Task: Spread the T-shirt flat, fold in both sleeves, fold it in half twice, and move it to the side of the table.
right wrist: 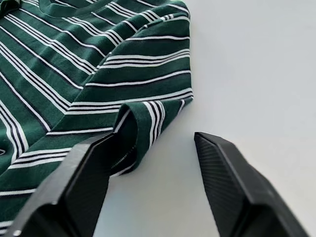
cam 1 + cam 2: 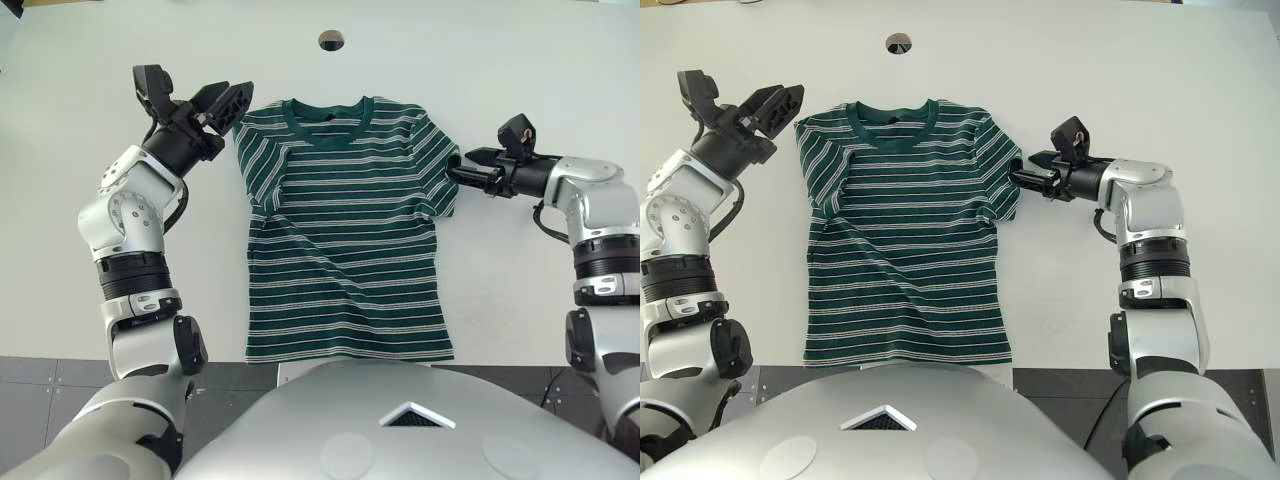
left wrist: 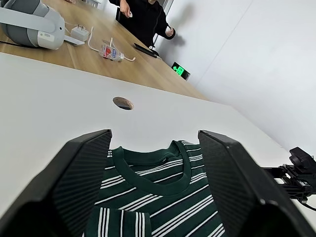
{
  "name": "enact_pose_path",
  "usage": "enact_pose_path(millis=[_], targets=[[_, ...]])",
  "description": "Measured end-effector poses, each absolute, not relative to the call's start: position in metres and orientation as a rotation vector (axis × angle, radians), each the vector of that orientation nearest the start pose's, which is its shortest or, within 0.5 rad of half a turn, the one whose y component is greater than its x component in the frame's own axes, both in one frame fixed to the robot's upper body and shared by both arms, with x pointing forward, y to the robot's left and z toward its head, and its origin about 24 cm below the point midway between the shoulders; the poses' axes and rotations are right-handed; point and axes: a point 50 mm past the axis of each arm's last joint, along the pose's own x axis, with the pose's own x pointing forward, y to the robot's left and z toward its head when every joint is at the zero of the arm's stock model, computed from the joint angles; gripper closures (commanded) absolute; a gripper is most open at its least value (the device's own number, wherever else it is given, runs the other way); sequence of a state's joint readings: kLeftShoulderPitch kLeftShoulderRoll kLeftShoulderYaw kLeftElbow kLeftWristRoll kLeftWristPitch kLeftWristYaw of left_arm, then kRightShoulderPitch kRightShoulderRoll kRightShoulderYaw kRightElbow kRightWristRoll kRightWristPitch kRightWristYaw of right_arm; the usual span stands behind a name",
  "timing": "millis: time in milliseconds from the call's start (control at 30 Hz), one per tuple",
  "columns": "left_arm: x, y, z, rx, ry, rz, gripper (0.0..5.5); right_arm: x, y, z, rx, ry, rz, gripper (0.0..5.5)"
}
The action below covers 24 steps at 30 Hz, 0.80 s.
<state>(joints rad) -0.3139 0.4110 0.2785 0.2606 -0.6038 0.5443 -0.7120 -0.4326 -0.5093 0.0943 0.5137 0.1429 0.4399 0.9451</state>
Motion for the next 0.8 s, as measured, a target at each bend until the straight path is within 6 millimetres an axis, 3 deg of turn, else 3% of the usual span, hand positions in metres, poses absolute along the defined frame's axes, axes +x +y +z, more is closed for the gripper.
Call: enact_pose_path(millis=[400, 800], targets=[[0.2957, 0.2339, 0.0803, -0.426, 0.195, -0.543, 2.22, 0.2988, -0.218, 0.03, -0.086, 0.655, 0.794, 5.3], [0.296, 0.237, 0.0762, -0.444, 0.207, -0.526, 2.22, 0.3008, -0.2141, 0.0327, -0.063, 0.659, 0.773, 5.39]])
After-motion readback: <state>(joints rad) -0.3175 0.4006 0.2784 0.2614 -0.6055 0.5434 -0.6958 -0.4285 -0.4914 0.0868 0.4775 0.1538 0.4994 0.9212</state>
